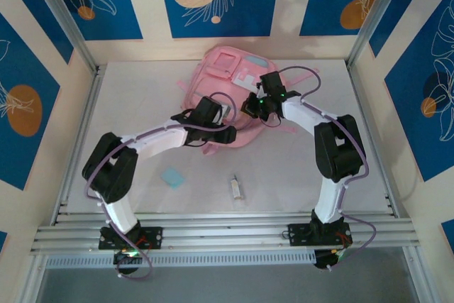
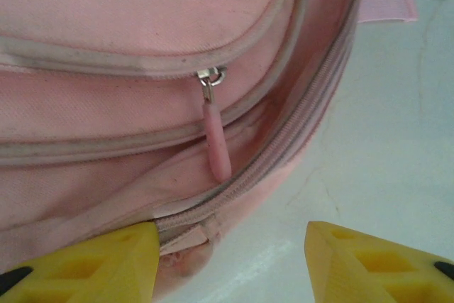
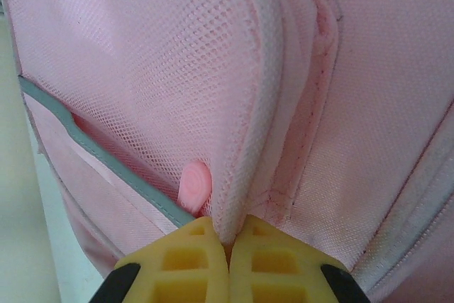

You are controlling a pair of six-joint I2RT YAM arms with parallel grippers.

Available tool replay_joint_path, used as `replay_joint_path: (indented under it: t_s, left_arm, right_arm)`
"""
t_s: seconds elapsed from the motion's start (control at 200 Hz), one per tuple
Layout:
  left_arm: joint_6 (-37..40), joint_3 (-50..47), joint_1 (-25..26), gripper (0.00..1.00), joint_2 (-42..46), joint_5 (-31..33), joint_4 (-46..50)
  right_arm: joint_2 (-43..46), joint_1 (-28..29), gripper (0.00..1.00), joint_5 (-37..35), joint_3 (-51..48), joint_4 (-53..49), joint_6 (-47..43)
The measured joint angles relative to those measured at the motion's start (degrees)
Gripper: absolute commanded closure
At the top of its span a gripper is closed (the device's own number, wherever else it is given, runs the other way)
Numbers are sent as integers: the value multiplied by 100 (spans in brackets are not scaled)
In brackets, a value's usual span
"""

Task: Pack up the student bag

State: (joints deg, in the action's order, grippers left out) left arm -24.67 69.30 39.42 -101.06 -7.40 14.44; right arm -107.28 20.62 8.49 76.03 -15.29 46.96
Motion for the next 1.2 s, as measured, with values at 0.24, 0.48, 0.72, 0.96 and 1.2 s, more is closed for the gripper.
replay_joint_path:
  t_s: [0.24, 0.48, 0.72, 0.96, 1.2]
  left_arm:
    - [155, 542, 26, 57, -195, 361, 153]
    - [264, 953, 83, 62, -273, 487, 446]
    - [299, 1198, 96, 69, -883, 566, 538]
    - [315, 1231, 109, 100, -1172, 833, 525]
    - [496, 1274, 17, 100, -1150, 706, 610]
  right_arm:
    - [177, 2, 100, 107, -190, 323, 295]
    - [186, 4, 100, 190, -195, 382, 393]
    - [186, 4, 100, 243, -197, 422, 435]
    - [186, 26, 100, 245, -319, 511, 479]
    - [186, -42, 100, 254, -323, 501, 293]
